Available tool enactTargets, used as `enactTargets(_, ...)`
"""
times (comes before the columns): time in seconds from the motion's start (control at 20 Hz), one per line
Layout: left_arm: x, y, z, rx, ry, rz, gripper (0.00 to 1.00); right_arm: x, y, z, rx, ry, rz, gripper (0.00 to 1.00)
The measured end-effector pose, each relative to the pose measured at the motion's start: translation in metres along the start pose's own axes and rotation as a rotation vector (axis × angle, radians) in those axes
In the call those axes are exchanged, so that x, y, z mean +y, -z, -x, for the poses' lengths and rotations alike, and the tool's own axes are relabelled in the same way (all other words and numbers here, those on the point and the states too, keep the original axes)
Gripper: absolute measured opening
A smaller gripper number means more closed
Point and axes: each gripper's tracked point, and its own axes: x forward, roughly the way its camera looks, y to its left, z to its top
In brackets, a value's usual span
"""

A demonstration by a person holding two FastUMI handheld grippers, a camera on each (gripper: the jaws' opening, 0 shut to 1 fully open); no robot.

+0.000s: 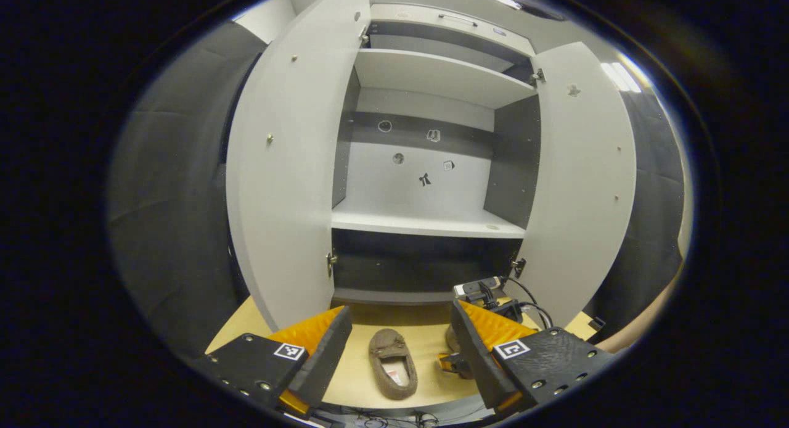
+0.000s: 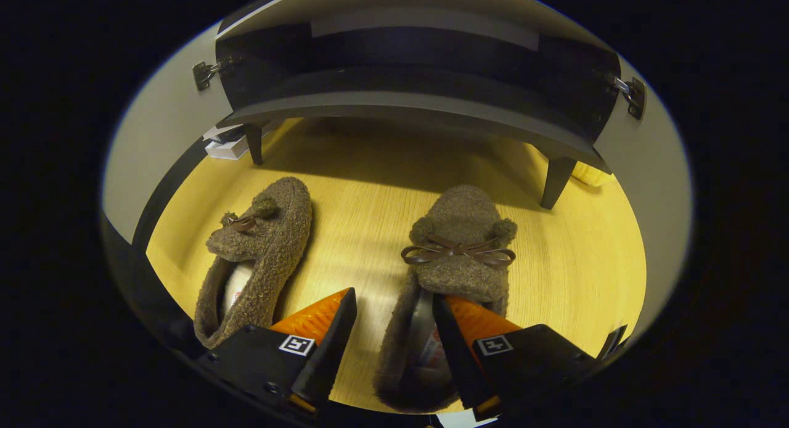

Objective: Grab one shoe with the right hand and put it into the shoe cabinet, grab the other shoe with the left hand and put it into the shoe cabinet; then close the right door with the right hand and the left door with the left hand.

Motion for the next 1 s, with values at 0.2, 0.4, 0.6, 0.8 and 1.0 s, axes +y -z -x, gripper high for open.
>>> enactTargets(0.2, -0.003, 0.000, -0.007, 0.002, 0.003, -0.001, 0.94, -0.011, -0.003, -0.014, 0.010, 0.056, 0.049, 0.58)
enactTargets(0.4, -0.009, -0.004, -0.011, -0.009, 0.012, -0.009, 0.94, -0.017, -0.006, -0.017, -0.013, 0.105, 0.156, 0.43)
enactTargets(0.6, -0.015, -0.014, -0.014, -0.031, 0.026, -0.016, 0.94, -0.017, -0.004, -0.014, 0.023, 0.102, 0.126, 0.12)
enactTargets(0.8, -0.014, -0.015, -0.016, -0.038, 0.035, -0.014, 0.94, -0.022, -0.004, -0.009, 0.059, 0.012, 0.011, 0.05)
enactTargets(1.0, -0.010, -0.020, -0.016, -0.052, 0.044, -0.024, 0.94, -0.027, -0.011, 0.010, 0.034, 0.011, -0.030, 0.05)
